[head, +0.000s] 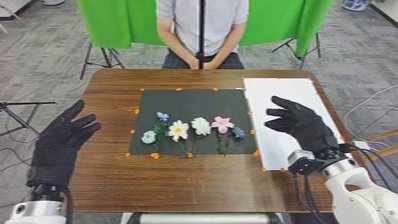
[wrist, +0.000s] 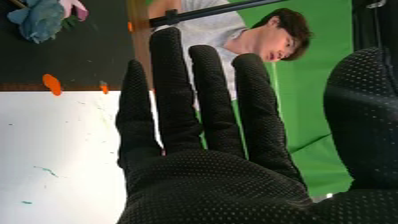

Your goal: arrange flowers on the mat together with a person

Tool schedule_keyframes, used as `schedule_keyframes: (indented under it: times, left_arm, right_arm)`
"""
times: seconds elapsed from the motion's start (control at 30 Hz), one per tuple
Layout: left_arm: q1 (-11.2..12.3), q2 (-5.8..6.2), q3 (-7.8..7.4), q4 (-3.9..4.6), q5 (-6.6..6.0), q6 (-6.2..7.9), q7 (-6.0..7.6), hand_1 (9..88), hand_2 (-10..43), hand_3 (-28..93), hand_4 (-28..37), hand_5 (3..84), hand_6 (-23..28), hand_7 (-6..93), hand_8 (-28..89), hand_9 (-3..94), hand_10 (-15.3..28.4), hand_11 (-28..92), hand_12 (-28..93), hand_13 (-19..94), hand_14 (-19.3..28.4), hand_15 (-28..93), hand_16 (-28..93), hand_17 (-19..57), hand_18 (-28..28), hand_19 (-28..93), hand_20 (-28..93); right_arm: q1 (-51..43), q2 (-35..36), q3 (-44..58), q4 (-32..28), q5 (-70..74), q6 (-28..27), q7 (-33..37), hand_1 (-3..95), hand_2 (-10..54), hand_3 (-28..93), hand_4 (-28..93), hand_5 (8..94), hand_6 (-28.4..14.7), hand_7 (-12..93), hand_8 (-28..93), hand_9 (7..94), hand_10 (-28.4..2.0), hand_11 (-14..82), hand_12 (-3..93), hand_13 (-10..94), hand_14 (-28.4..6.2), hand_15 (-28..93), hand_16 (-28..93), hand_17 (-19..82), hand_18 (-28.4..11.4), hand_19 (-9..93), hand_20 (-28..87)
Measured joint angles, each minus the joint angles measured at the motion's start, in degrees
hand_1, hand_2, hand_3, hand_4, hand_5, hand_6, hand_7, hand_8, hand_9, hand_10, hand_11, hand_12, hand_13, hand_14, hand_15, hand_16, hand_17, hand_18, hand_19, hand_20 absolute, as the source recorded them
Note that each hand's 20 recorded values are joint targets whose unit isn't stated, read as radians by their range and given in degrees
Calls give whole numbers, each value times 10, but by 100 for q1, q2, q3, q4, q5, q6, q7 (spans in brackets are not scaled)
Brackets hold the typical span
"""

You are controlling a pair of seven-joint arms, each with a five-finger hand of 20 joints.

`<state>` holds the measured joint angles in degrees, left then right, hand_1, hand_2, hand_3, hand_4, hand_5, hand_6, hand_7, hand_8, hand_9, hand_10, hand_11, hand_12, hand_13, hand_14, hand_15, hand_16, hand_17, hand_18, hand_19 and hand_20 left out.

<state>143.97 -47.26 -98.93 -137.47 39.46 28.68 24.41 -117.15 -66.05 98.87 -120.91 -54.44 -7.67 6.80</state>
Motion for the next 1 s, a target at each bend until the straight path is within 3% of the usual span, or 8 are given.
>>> schedule_keyframes:
  times: [1.0]
  left_arm:
    - [-11,11,20,-6,5,15,25,191,81,769,-283,339,65,133,-105,326,196,262,87,219,268,538,-117,-104,209,493,95]
  right_arm:
    - [10,-18,8,11,-2,-68,18,274,6,731,-283,470,5,142,-117,503,-137,159,146,431,-160,472,99,100,-192,527,175]
